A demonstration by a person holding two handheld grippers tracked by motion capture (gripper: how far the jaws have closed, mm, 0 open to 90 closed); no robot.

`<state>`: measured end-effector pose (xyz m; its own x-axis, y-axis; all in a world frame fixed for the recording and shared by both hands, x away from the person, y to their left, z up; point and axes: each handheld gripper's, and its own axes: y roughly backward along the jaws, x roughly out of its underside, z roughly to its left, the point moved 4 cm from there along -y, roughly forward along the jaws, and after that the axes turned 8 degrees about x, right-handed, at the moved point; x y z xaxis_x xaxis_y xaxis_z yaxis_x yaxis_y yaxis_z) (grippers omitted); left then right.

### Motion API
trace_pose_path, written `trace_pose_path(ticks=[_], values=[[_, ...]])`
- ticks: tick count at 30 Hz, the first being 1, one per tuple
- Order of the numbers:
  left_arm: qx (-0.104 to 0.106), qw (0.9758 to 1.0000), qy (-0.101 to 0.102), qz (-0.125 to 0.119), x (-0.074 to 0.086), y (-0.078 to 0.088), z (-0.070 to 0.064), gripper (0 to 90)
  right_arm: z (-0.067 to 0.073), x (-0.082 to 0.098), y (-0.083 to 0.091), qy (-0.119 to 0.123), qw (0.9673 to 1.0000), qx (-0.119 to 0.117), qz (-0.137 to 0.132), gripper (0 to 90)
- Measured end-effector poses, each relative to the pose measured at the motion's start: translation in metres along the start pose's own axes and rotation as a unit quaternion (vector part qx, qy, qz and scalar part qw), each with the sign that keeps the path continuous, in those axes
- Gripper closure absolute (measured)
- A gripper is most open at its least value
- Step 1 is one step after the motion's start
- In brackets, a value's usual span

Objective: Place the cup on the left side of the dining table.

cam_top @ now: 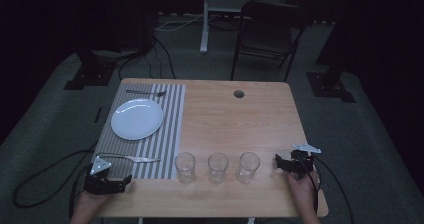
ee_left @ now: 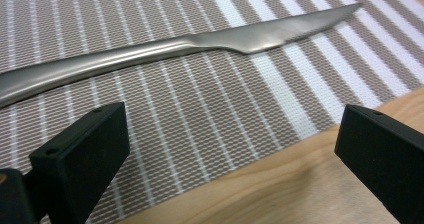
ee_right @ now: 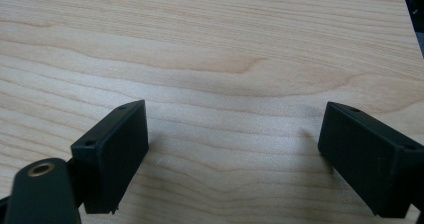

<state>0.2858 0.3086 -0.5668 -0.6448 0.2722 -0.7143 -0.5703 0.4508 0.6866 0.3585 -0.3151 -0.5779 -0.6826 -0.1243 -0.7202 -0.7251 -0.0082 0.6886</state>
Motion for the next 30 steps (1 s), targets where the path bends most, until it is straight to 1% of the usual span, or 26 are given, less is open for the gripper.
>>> trace_pose_path(ticks=[6, 8, 10, 12, 13, 14, 16, 17, 18, 22, 24, 25, 29, 30], values=[[0.011, 0.9999, -0.010, -0.004, -0.005, 0.000, -0.008, 1.6, 0.000, 0.000, 0.000, 0.000, 1.0000, 0.000, 0.000, 12.2], [0.012, 0.9998, -0.011, -0.010, -0.007, 0.000, -0.010, 1.6, 0.000, 0.000, 0.000, 0.000, 1.0000, 0.000, 0.000, 12.2], [0.011, 0.9998, -0.015, -0.010, -0.008, 0.000, -0.013, 1.6, 0.000, 0.000, 0.000, 0.000, 1.0000, 0.000, 0.000, 12.2], [0.020, 0.9996, -0.016, -0.010, -0.010, -0.001, -0.015, 1.5, 0.000, 0.000, 0.000, 0.000, 1.0000, 0.000, 0.000, 12.2], [0.020, 0.9996, -0.018, -0.010, -0.010, -0.001, -0.016, 1.5, 0.000, 0.000, 0.000, 0.000, 1.0000, 0.000, 0.000, 12.2], [0.026, 0.9994, -0.019, -0.009, -0.011, -0.002, -0.018, 1.5, 0.000, 0.000, 0.000, 0.000, 1.0000, 0.000, 0.000, 12.2], [0.026, 0.9994, -0.023, -0.010, -0.012, -0.002, -0.021, 1.6, 0.000, 0.000, 0.000, 0.000, 1.0000, 0.000, 0.000, 12.2], [0.035, 0.9990, -0.023, -0.011, -0.013, -0.002, -0.022, 1.6, 0.000, 0.000, 0.000, 0.000, 1.0000, 0.000, 0.000, 12.2], [0.033, 0.9990, -0.026, -0.013, -0.014, -0.002, -0.024, 1.5, 0.000, 0.000, 0.000, 0.000, 1.0000, 0.000, 0.000, 12.2], [0.044, 0.9984, -0.031, -0.018, -0.018, -0.002, -0.030, 1.5, 0.000, 0.000, 0.000, 0.000, 1.0000, 0.000, 0.000, 12.2], [0.047, 0.9982, -0.033, -0.020, -0.021, -0.004, -0.033, 1.6, 0.000, 0.000, 0.000, 0.000, 1.0000, 0.000, 0.000, 12.2], [0.055, 0.9977, -0.035, -0.019, -0.022, -0.005, -0.035, 1.5, 0.000, 0.000, 0.000, 0.000, 1.0000, 0.000, 0.000, 12.2], [0.062, 0.9969, -0.046, -0.017, -0.027, -0.011, -0.042, 1.5, 0.000, 0.000, 0.000, 0.000, 1.0000, 0.000, 0.000, 12.2], [0.067, 0.9965, -0.047, -0.017, -0.028, -0.012, -0.044, 1.5, 0.000, 0.000, 0.000, 0.000, 1.0000, 0.000, 0.000, 12.2]])
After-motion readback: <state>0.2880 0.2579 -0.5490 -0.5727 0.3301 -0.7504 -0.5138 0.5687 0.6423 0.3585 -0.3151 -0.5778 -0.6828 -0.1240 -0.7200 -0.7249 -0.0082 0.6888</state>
